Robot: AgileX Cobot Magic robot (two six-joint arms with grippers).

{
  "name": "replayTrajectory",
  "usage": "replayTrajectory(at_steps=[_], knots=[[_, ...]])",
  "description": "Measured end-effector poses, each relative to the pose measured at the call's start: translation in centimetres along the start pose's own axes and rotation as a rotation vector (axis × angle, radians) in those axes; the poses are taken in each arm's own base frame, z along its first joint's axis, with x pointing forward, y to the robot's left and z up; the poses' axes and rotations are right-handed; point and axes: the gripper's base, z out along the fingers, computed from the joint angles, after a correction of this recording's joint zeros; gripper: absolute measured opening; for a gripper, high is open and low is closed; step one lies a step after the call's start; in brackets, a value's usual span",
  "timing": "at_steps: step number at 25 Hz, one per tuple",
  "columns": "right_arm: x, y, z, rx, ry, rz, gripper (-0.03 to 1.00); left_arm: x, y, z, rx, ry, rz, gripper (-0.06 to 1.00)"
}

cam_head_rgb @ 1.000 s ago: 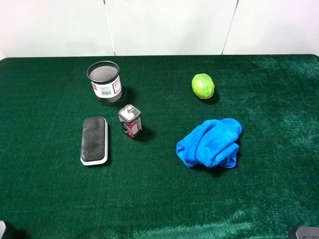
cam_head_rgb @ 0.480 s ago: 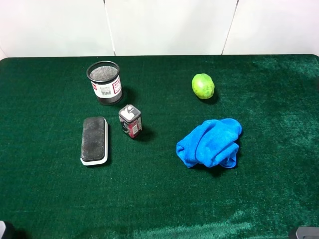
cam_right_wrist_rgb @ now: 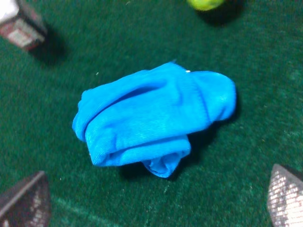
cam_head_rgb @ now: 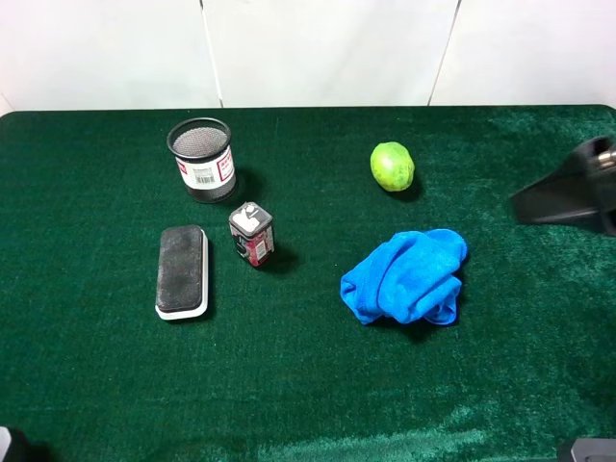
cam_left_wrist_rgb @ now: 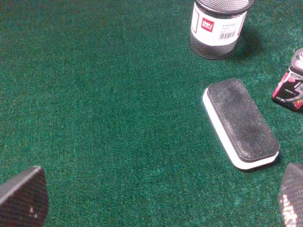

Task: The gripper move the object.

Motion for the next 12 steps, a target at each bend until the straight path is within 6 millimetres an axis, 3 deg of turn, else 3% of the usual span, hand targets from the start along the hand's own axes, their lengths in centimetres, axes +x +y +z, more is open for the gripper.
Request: replayTrajectory(at_steps=[12], knots=[[-1.8,1.2,7.3,-0.057,0.153,-0.366,0.70,0.0,0.0,0.0,0.000,0.000,0.000,0.99]])
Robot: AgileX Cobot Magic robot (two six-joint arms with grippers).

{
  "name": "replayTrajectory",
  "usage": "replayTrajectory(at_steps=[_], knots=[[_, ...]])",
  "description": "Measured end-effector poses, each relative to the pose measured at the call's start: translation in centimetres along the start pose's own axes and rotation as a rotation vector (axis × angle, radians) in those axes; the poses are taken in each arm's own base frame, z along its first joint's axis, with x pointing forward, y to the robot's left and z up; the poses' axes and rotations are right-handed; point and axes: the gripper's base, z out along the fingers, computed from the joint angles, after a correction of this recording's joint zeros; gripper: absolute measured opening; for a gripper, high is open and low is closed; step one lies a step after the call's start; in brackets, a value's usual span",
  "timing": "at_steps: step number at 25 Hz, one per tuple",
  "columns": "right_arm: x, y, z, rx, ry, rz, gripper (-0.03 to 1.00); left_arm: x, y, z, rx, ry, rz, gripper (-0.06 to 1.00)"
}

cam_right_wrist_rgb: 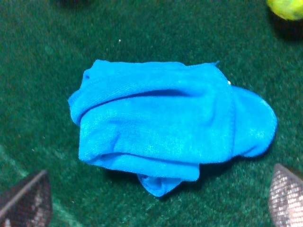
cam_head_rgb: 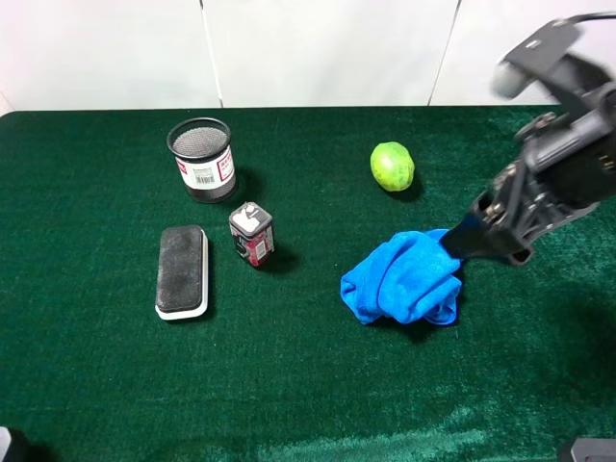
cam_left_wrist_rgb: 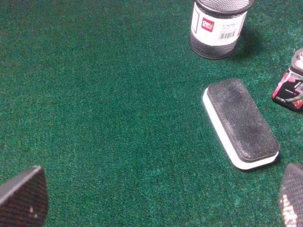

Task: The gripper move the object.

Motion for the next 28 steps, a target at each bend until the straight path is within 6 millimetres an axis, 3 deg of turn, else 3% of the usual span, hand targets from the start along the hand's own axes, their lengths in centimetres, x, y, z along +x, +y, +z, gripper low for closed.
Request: replayTrajectory(at_steps=[9,28], knots=[[-0.9,0.9,4.8,-0.023,0.111,-0.166,0.70,0.0,0.0,0.0,0.000,0.000,0.000,0.99],[-0.1,-0.3,14.0,-0.031,0.224,-0.149,0.70,0.0,0.0,0.0,0.000,0.000,0.000,0.99]])
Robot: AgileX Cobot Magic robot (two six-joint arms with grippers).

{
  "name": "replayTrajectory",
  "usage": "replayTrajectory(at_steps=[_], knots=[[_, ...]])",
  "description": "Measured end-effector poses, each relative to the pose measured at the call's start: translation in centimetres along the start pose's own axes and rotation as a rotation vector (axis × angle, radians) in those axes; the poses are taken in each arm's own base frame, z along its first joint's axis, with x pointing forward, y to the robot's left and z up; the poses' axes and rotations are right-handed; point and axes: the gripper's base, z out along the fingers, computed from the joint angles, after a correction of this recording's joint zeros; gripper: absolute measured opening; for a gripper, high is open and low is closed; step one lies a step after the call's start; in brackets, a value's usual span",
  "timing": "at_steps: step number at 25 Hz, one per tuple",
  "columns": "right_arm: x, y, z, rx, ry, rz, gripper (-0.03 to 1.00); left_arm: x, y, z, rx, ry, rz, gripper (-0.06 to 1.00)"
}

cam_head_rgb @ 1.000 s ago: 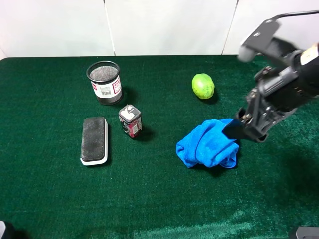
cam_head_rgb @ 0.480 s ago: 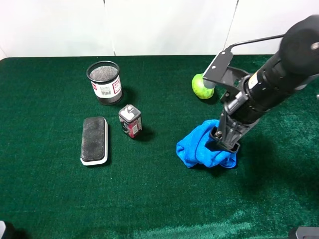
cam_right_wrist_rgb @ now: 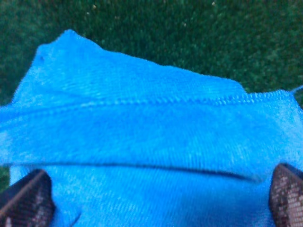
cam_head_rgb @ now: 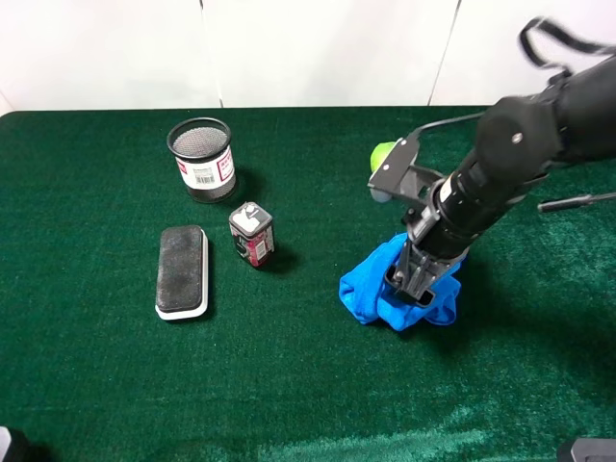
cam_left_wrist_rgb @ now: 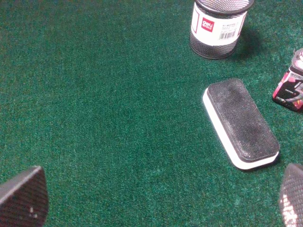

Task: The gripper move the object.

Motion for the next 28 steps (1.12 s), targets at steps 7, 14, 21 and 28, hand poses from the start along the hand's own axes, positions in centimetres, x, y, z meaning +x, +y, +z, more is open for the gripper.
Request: replayTrajectory(at_steps=[7,14,21,28], knots=[[0.1,-0.1,1.7,-0.012,0.030,0.007,0.70,0.0,0.0,0.0,0.000,0.000,0.000,0.99],[0.1,-0.1,1.8,-0.018,0.033,0.019,0.44,0.0,0.0,0.0,0.000,0.000,0.000,0.99],[0.1,-0.1,1.8,-0.017,0.031,0.020,0.32,0.0,0.0,0.0,0.000,0.000,0.000,0.99],[0.1,-0.1,1.8,-0.017,0.031,0.020,0.32,0.0,0.0,0.0,0.000,0.000,0.000,0.99]])
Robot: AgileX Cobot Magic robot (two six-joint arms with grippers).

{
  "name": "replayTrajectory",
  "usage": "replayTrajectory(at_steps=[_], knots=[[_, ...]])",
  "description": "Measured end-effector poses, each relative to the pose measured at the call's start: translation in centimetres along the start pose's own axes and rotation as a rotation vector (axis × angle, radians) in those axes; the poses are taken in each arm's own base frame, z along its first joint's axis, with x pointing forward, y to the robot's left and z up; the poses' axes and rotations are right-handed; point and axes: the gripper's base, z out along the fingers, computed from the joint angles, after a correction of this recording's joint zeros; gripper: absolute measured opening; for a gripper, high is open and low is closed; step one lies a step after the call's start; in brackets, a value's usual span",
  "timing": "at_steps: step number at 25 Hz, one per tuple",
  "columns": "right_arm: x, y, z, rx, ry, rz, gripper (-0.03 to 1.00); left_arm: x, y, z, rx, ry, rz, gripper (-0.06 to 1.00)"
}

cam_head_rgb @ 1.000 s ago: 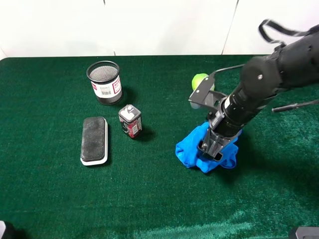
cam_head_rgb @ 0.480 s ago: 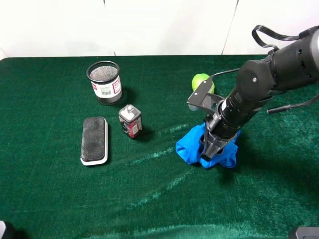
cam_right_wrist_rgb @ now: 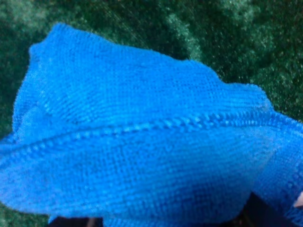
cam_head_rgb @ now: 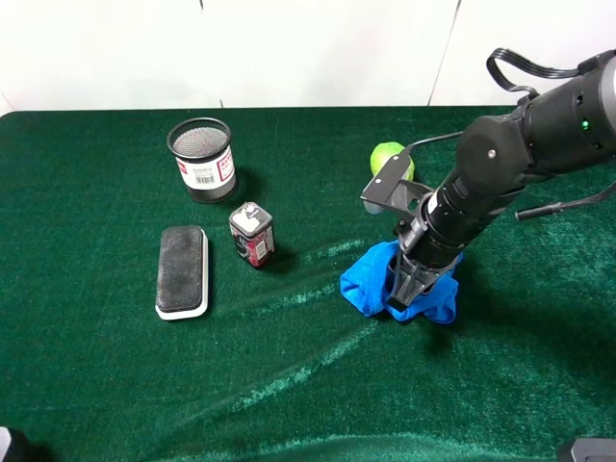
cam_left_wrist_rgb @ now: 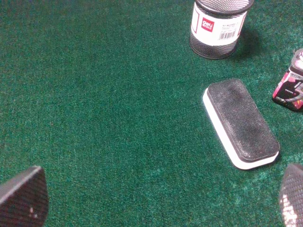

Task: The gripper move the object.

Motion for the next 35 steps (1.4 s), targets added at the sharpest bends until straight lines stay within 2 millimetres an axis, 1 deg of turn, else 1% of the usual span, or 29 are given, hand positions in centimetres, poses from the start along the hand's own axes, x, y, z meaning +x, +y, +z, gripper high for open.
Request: replayTrajectory(at_steps=[6,18,28,32,35], knots=[[-0.1,0.0,-0.8,0.007,-0.015,-0.006,0.31,0.0,0.0,0.0,0.000,0.000,0.000,0.99],[0.0,0.7,-5.8,0.021,-0.081,-0.002,0.30,0.0,0.0,0.0,0.000,0.000,0.000,0.99],[0.7,1.4,-8.7,-0.010,-0.069,0.074,0.30,0.0,0.0,0.0,0.000,0.000,0.000,0.99],[-0.3,1.2,-10.2,-0.035,-0.047,0.116,0.30,0.0,0.0,0.0,0.000,0.000,0.000,0.99],[-1.5,0.8,-11.7,-0.036,-0.066,0.159,0.30,0.0,0.0,0.0,0.000,0.000,0.000,0.99]])
